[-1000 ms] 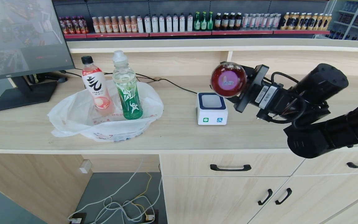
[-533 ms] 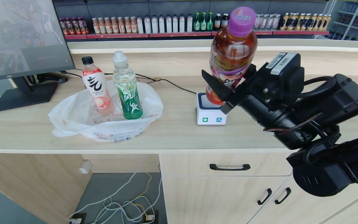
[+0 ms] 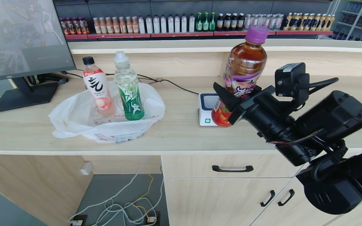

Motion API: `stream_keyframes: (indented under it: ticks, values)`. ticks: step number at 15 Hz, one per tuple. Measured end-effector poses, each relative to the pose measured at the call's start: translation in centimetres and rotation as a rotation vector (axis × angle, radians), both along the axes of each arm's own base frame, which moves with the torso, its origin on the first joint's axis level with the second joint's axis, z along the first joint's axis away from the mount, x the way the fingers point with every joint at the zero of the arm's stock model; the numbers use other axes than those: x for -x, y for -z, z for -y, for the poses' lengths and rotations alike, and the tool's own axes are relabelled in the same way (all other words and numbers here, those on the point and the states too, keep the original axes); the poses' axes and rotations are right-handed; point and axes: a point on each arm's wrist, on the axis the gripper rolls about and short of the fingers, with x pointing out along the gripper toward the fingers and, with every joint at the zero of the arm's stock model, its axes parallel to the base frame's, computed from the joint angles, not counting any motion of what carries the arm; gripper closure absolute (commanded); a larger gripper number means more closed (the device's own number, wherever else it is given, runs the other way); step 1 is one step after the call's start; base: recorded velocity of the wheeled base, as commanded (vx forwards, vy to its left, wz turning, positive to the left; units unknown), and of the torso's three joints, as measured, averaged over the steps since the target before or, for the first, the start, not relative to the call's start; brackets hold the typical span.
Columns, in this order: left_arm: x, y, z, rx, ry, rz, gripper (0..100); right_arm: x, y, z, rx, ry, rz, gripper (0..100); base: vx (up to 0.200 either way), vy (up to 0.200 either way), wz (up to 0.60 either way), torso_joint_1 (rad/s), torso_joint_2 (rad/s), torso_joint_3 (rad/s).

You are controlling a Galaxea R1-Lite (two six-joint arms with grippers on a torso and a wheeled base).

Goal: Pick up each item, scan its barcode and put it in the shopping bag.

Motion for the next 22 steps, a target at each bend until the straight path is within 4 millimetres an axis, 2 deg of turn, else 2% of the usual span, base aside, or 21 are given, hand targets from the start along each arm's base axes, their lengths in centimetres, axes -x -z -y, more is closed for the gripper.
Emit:
stream_keyframes:
  ticks: [11,15,22]
  values:
    - [0.0,0.0,0.0,0.002,0.000,0.000,0,-1.3,2.0,-0.3,-0.014,-0.008,-0.085,100,0.000,0.000,0.00,0.000,0.00,0.000]
    - [0.0,0.0,0.0,0.002,0.000,0.000,0,-1.2,2.0,-0.1,-0.013,-0.004,-0.090,100,0.000,0.200,0.00,0.005,0.00,0.004]
    - [0.0,0.0,0.0,0.003,0.000,0.000,0,-0.8,1.1,1.6,-0.032,0.030,-0.073,100,0.000,0.200,0.00,0.000,0.00,0.003]
